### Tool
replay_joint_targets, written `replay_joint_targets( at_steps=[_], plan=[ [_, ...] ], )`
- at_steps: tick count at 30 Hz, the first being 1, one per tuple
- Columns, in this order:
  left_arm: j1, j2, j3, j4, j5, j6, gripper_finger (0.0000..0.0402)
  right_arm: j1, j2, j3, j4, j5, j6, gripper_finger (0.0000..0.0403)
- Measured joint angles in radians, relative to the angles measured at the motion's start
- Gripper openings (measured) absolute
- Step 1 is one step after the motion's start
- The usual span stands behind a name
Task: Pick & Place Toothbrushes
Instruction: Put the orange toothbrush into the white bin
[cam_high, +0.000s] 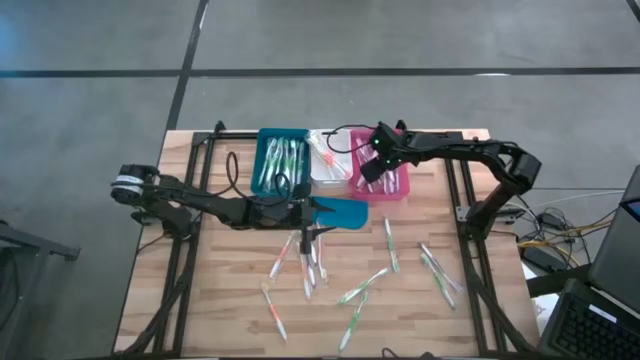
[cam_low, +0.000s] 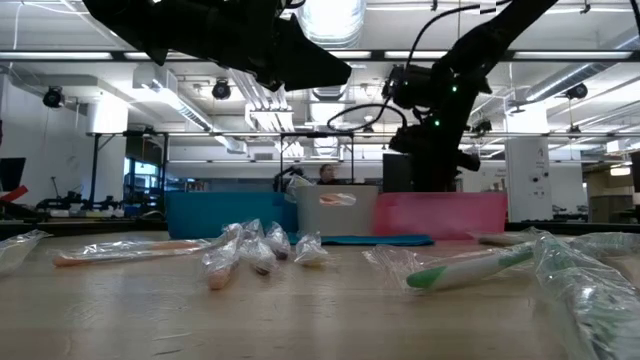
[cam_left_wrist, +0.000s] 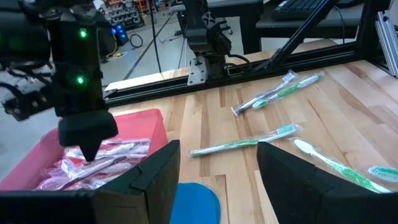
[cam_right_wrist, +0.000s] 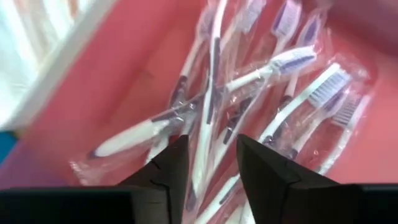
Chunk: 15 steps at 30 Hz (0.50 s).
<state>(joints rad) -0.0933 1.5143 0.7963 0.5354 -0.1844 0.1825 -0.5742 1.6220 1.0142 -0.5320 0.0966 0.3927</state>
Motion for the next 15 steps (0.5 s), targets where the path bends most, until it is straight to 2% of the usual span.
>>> replay_joint_targets(
  at_steps=[9, 15],
  plan=[
    [0.000, 0.000, 0.000, -0.009, 0.000, 0.000, 0.0218, 0.066, -0.137, -0.004, -0.048, 0.000, -0.009, 0.0163],
    [0.000, 0.000, 0.000, -0.009, 0.000, 0.000, 0.0218, 0.157, -0.219, -0.004, -0.054, 0.000, -0.011, 0.0151]
  ],
)
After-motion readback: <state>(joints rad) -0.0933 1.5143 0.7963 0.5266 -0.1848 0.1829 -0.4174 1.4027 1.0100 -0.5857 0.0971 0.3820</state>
